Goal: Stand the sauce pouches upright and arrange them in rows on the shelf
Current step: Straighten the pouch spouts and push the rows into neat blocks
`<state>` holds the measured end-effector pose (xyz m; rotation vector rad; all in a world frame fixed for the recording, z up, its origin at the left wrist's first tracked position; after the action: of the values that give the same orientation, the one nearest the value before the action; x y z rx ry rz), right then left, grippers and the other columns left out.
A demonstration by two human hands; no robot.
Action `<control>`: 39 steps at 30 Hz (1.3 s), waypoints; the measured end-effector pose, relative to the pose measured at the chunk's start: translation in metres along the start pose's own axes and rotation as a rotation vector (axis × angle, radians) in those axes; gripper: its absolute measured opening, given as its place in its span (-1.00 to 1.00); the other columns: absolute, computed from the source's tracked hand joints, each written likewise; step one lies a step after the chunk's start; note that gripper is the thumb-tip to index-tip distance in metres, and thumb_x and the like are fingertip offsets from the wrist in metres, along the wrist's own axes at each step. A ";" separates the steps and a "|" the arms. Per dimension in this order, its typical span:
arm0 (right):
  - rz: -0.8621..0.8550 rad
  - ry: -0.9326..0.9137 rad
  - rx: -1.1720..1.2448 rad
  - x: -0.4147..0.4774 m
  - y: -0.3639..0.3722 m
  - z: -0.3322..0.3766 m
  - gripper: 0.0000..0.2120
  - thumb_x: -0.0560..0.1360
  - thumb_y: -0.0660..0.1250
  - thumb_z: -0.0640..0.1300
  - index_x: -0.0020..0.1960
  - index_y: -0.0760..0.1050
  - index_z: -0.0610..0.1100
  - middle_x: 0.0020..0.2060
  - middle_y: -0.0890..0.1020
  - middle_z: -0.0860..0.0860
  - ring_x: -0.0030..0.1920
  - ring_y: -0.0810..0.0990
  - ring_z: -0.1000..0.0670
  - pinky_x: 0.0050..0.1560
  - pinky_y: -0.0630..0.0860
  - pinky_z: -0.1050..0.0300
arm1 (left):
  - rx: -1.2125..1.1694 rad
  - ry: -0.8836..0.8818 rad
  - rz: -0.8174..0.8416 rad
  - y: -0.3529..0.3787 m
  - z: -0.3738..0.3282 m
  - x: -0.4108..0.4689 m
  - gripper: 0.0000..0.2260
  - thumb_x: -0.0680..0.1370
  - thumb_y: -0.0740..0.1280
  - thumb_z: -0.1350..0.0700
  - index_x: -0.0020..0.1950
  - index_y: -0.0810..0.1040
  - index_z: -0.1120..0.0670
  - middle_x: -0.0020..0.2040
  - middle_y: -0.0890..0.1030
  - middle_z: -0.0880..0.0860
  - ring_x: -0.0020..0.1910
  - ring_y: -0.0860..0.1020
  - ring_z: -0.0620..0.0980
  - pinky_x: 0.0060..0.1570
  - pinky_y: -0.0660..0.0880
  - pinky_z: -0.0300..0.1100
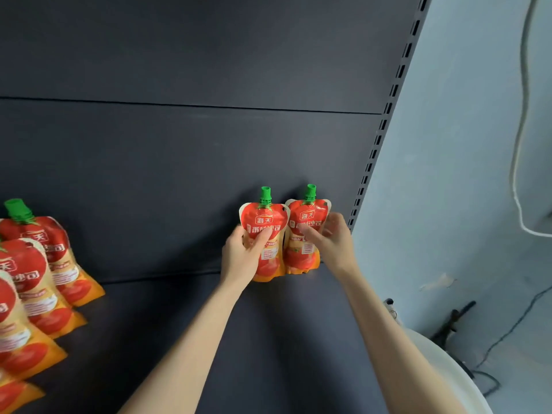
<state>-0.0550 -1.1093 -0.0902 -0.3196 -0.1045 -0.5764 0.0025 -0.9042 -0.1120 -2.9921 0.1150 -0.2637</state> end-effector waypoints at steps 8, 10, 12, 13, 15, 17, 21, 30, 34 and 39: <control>0.046 -0.104 0.188 -0.043 -0.014 0.030 -0.90 0.48 0.37 -0.18 -0.03 0.58 -0.19 -0.15 0.69 -0.10 -0.13 0.68 -0.08 -0.11 0.64 -0.04 | -0.059 0.082 0.023 -0.005 -0.036 -0.040 -0.82 0.52 0.31 -0.03 0.06 0.51 0.01 -0.05 0.62 -0.11 -0.08 0.61 -0.16 -0.17 0.55 -0.32; 0.089 -0.108 0.294 -0.066 -0.019 0.042 -0.89 0.51 0.32 -0.22 0.02 0.55 -0.20 -0.14 0.68 -0.07 -0.14 0.69 -0.02 -0.17 0.62 0.10 | -0.083 0.089 0.020 -0.016 -0.049 -0.066 -0.83 0.53 0.29 -0.05 0.06 0.50 -0.02 -0.06 0.61 -0.16 -0.10 0.61 -0.23 -0.25 0.52 -0.43; 0.117 -0.109 0.372 -0.093 -0.022 0.051 -0.86 0.53 0.28 -0.22 0.07 0.52 -0.21 -0.12 0.68 -0.07 -0.14 0.68 0.00 -0.19 0.60 0.17 | -0.108 0.069 0.014 -0.029 -0.058 -0.096 -0.83 0.53 0.27 -0.08 0.06 0.49 -0.06 -0.07 0.60 -0.17 -0.11 0.60 -0.26 -0.30 0.50 -0.44; 0.121 -0.105 0.387 -0.108 -0.022 0.054 -0.86 0.53 0.28 -0.21 0.07 0.51 -0.20 -0.12 0.68 -0.06 -0.15 0.68 0.01 -0.20 0.59 0.18 | -0.120 0.039 0.007 -0.037 -0.058 -0.113 -0.83 0.53 0.25 -0.10 0.06 0.47 -0.08 -0.07 0.60 -0.18 -0.12 0.60 -0.23 -0.31 0.49 -0.42; 0.128 -0.096 0.413 -0.139 -0.022 0.056 -0.84 0.54 0.28 -0.17 0.08 0.50 -0.20 -0.13 0.68 -0.05 -0.15 0.68 0.02 -0.20 0.58 0.19 | -0.167 -0.040 -0.026 -0.055 -0.052 -0.150 -0.86 0.53 0.22 -0.13 0.04 0.44 -0.16 -0.07 0.58 -0.19 -0.12 0.58 -0.20 -0.27 0.45 -0.35; 0.154 -0.074 0.442 -0.171 -0.019 0.056 -0.82 0.53 0.28 -0.13 0.09 0.50 -0.19 -0.10 0.68 -0.08 -0.10 0.68 -0.03 -0.14 0.61 0.11 | -0.222 -0.107 -0.071 -0.074 -0.045 -0.185 -0.91 0.53 0.22 -0.14 -0.03 0.44 -0.19 -0.07 0.58 -0.18 -0.10 0.56 -0.19 -0.22 0.45 -0.28; 0.222 -0.013 0.454 -0.235 -0.005 0.058 -0.85 0.53 0.29 -0.08 0.05 0.50 -0.12 -0.09 0.68 -0.06 -0.07 0.68 -0.05 -0.08 0.63 0.06 | -0.290 -0.247 -0.119 -0.111 -0.025 -0.254 -0.91 0.49 0.33 -0.06 -0.03 0.48 -0.14 -0.04 0.61 -0.08 -0.04 0.60 -0.09 -0.08 0.50 -0.13; 0.313 -0.011 0.386 -0.342 0.052 0.095 -0.80 0.42 0.43 -0.06 -0.04 0.52 -0.13 -0.18 0.69 0.00 -0.19 0.69 0.02 -0.22 0.63 0.14 | -0.195 -0.202 -0.202 -0.220 -0.031 -0.340 -0.70 0.39 0.43 -0.06 0.07 0.50 -0.07 0.00 0.64 -0.06 0.02 0.61 -0.06 0.08 0.54 0.02; 0.373 -0.046 0.414 -0.382 0.099 0.118 -0.94 0.46 0.39 -0.10 -0.12 0.55 -0.08 -0.27 0.70 0.09 -0.23 0.69 0.05 -0.32 0.57 0.28 | -0.208 -0.187 -0.247 -0.281 -0.023 -0.357 -0.72 0.40 0.43 -0.04 0.06 0.53 -0.03 -0.03 0.67 -0.05 -0.02 0.63 -0.06 0.05 0.56 0.02; 0.349 -0.023 0.454 -0.421 0.164 0.132 -0.92 0.47 0.37 -0.09 -0.08 0.56 -0.09 -0.24 0.70 0.05 -0.20 0.69 0.03 -0.29 0.58 0.25 | -0.174 -0.138 -0.239 -0.360 -0.010 -0.366 -0.77 0.43 0.43 0.02 0.05 0.55 0.02 -0.05 0.67 -0.04 -0.04 0.64 -0.06 -0.03 0.56 -0.07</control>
<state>-0.3178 -0.7183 -0.0871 0.0985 -0.1932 -0.1918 -0.3360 -0.5175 -0.1127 -3.1849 -0.2474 -0.0731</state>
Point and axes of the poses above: each hand's wrist, its own x-axis towards the middle knuckle, its own y-axis out of the palm, z = x × y, the point moved 10 cm from there along x, towards the middle knuckle
